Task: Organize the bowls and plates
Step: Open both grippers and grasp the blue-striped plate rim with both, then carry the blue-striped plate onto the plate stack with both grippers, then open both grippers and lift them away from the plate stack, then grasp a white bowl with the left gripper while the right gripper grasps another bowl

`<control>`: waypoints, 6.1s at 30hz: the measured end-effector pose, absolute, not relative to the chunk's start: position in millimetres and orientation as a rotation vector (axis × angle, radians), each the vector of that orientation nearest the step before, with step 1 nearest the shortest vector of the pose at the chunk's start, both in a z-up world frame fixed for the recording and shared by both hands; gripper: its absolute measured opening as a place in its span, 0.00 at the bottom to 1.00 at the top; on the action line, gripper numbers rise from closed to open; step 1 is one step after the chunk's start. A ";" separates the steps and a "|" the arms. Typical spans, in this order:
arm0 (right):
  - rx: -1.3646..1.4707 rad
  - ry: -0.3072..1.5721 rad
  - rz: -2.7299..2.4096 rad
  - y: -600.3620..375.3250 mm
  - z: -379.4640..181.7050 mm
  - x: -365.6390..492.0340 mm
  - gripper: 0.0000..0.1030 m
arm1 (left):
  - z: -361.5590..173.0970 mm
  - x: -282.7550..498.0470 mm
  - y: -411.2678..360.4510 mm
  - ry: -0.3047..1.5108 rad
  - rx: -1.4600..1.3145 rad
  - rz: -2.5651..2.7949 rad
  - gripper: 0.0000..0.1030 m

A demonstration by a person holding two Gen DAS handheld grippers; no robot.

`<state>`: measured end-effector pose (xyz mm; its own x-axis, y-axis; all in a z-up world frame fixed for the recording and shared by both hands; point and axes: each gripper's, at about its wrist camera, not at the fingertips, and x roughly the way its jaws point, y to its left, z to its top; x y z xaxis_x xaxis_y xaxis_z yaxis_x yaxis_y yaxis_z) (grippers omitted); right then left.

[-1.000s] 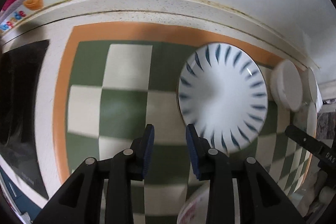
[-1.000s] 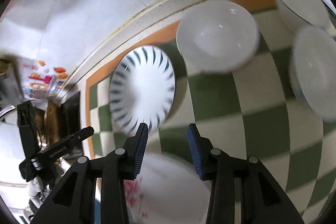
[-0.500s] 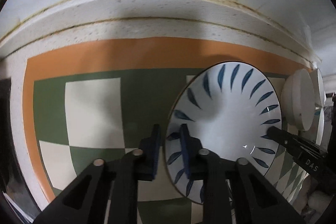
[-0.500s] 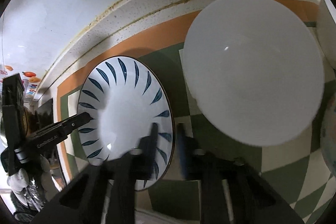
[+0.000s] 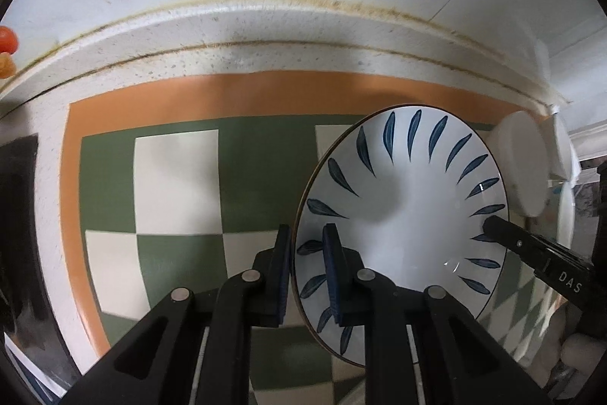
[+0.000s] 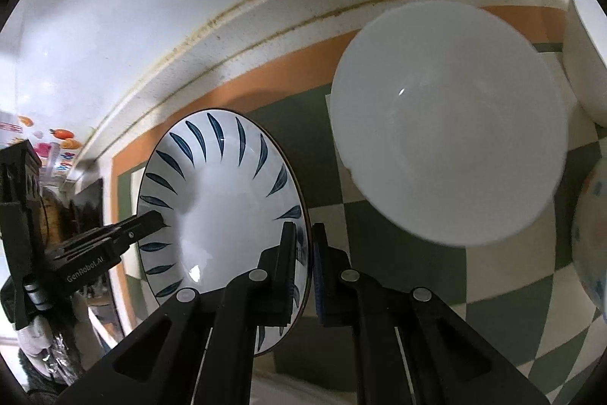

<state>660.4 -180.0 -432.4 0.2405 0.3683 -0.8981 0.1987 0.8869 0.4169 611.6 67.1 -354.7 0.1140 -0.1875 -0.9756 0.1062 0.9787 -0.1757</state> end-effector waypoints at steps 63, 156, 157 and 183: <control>0.402 1.485 0.203 -186.5 -440.8 463.2 0.12 | -376.4 427.1 35.2 1.551 -0.046 -0.155 0.16; 0.414 1.323 0.200 -335.4 -359.1 667.6 0.80 | -312.4 630.6 -93.1 1.370 -0.203 -0.115 0.74; 0.417 1.338 0.203 -336.5 -367.3 680.5 0.78 | -322.9 638.9 -95.6 1.398 -0.213 -0.121 0.71; 0.361 1.438 0.207 -324.0 -405.5 695.2 0.11 | -334.4 632.4 -128.7 1.480 -0.198 -0.178 0.16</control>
<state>695.2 -324.0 -405.5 0.1277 0.3528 -0.9269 0.0768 0.9283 0.3639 632.4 -128.7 -334.4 0.0833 -0.2388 -0.9675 -0.0032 0.9708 -0.2399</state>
